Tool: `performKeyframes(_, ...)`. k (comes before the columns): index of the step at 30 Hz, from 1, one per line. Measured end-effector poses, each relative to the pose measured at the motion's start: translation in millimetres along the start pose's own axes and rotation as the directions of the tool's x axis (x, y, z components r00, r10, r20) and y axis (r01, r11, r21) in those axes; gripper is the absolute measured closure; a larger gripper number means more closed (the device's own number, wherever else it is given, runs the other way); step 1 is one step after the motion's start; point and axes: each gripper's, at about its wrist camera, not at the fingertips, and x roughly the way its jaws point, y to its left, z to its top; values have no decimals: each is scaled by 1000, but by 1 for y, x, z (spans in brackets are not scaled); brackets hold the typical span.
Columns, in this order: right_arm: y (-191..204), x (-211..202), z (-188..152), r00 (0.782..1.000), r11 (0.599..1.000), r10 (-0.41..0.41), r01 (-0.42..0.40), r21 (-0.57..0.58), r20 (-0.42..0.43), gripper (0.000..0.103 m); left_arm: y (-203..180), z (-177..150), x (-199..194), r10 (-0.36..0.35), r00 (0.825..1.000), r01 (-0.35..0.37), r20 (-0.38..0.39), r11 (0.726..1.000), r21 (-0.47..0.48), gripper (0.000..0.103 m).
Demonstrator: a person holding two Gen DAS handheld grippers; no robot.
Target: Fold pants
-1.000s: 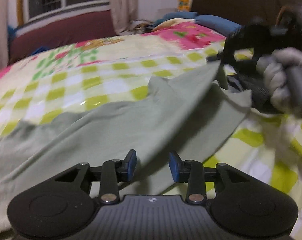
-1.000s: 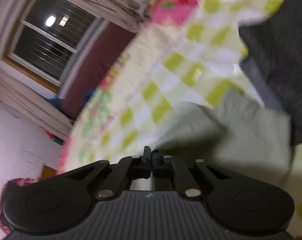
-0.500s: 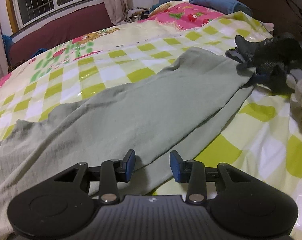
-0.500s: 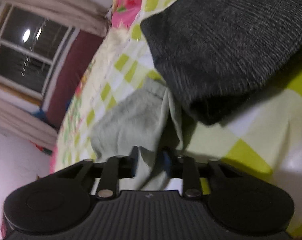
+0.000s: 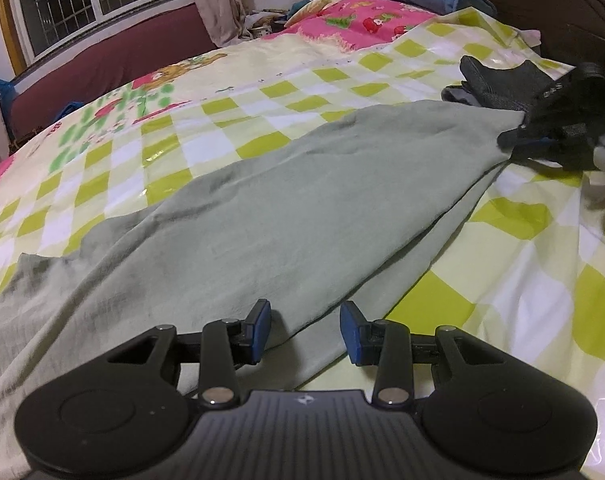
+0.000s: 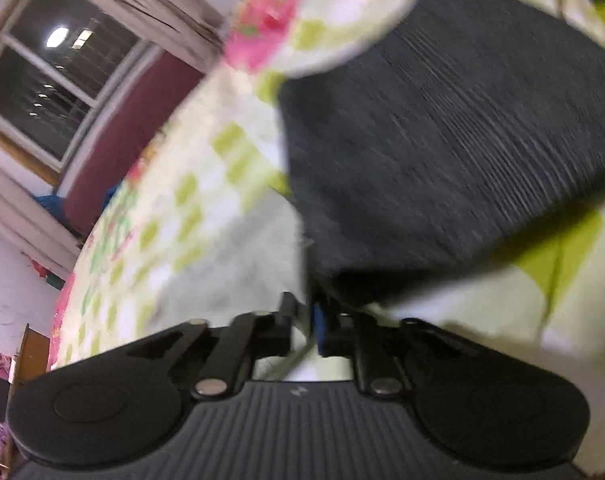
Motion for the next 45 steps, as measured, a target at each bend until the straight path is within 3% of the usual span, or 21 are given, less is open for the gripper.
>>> performKeyframes(7, -24, -7, 7, 999, 995, 12, -17, 98, 47, 86, -3, 2, 3, 9, 1000, -9, -13, 1000, 23, 50)
performKeyframes(11, -27, 9, 27, 1000, 992, 27, -29, 122, 15, 86, -7, 2, 3, 18, 1000, -18, -13, 999, 46, 49)
performKeyframes(14, -16, 14, 37, 1000, 998, 5, -4, 59, -25, 84, -8, 2, 4, 25, 1000, -24, -16, 999, 47, 48)
performKeyframes(16, -15, 5, 36, 999, 998, 31, -29, 57, -44, 76, -6, 2, 5, 22, 1000, -21, -15, 999, 45, 45)
performKeyframes(18, -20, -9, 36, 999, 998, 40, -39, 39, -16, 68, -4, 1, 6, 17, 1000, -16, -14, 999, 40, 45)
performKeyframes(20, -35, -12, 42, 1000, 998, 22, -23, 57, 7, 70, -4, 1, 6, 19, 1000, -19, -15, 999, 33, 44)
performKeyframes(23, -57, -3, 51, 998, 986, 65, -64, 156, 0, 75, -6, 1, 6, 31, 999, -30, -20, 999, 39, 44)
performKeyframes(26, -48, -3, 58, 998, 996, -7, 1, 92, 66, 72, -6, 0, 4, 34, 999, -33, -22, 999, 43, 44)
performKeyframes(27, -43, -7, 57, 996, 995, -29, 21, 102, 80, 63, -6, 0, 3, 33, 999, -33, -22, 999, 38, 44)
performKeyframes(32, -15, -24, 5, 998, 998, 40, -37, 51, -58, 55, -2, -4, 1, 21, 1000, -21, -9, 1000, 0, 44)
performKeyframes(35, -14, -22, -16, 997, 995, 44, -39, 90, -60, 53, 1, -5, -2, 12, 1000, -12, -7, 1000, -9, 44)
performKeyframes(37, -11, -20, -20, 997, 990, 61, -55, 129, -45, 48, 2, -6, -4, 4, 1000, -4, -4, 1000, -18, 44)
performKeyframes(41, 0, -12, -16, 997, 990, 70, -64, 126, -39, 47, 4, -7, -4, -3, 1000, 3, 2, 999, -41, 44)
performKeyframes(45, 11, -2, -9, 999, 997, -4, 7, 83, -33, 51, 5, -7, -5, -3, 1000, 4, 6, 1000, -29, 44)
